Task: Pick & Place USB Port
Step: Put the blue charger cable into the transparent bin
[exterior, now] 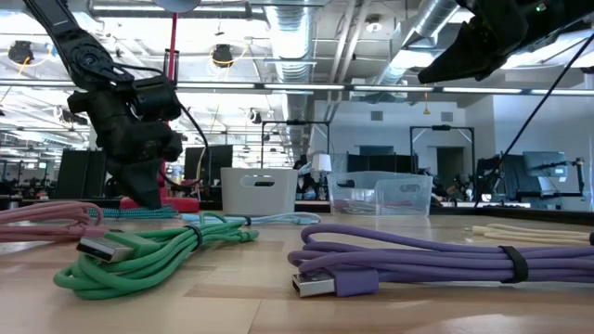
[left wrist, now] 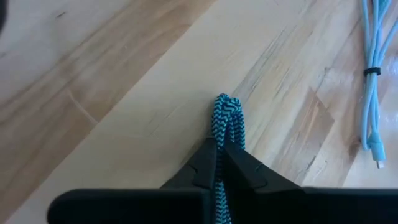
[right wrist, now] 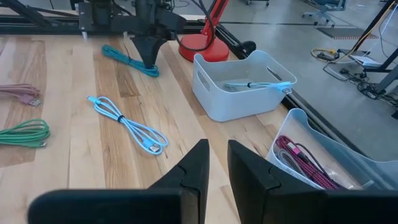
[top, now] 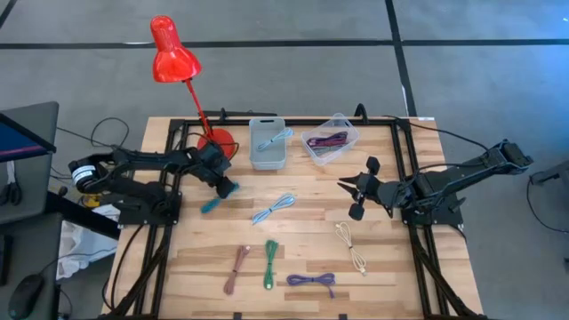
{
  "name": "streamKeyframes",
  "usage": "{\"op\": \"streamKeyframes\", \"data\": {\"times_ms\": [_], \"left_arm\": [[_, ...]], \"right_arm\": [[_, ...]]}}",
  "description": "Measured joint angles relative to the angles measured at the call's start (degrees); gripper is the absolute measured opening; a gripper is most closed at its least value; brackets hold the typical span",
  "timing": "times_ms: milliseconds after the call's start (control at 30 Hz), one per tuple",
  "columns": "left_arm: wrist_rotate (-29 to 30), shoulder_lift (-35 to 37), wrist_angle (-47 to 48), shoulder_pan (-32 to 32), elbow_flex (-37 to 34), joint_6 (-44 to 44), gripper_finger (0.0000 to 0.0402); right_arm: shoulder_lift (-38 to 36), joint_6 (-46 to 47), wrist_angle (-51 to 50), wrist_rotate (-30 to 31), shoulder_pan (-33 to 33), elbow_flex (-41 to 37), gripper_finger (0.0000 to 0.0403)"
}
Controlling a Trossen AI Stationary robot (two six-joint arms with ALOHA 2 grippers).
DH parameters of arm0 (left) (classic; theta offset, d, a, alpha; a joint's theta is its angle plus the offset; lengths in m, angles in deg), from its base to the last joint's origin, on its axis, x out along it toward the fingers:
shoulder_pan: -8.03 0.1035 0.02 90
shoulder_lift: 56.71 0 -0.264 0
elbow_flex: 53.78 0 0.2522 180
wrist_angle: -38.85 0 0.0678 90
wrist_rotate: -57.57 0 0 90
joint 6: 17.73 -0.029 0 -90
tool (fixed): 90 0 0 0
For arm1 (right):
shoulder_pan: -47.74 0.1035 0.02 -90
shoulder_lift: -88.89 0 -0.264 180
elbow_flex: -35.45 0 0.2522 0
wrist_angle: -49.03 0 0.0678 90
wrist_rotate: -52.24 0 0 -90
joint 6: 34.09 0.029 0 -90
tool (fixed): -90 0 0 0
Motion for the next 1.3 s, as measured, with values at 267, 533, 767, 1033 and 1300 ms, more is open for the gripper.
{"op": "streamKeyframes", "data": {"times_ms": [267, 533, 767, 1033, 1300], "left_arm": [[-2.74, 2.04, -3.85, -0.84, -0.33, 0.48, 0.0010], [-2.90, 11.50, -9.86, -3.88, -0.28, 3.22, 0.0009], [-3.03, 20.39, -20.81, -7.29, -0.26, 5.04, 0.0008], [-2.11, 18.93, -39.53, -12.52, -0.20, 3.90, 0.0008], [-0.64, 10.74, -55.44, -13.84, -0.17, -0.13, 0.0008]], "right_arm": [[0.02, 0.00, -0.59, -0.15, -0.02, 0.00, 0.0052], [0.02, 0.00, -1.36, -0.15, 0.00, 0.00, 0.0052], [0.02, 0.00, -1.30, -0.15, -0.02, -0.01, 0.0052], [1.09, -0.46, 4.24, -0.19, -0.12, -0.04, 0.0052], [3.18, -5.44, 15.29, -0.21, -3.50, 0.02, 0.0052]]}}
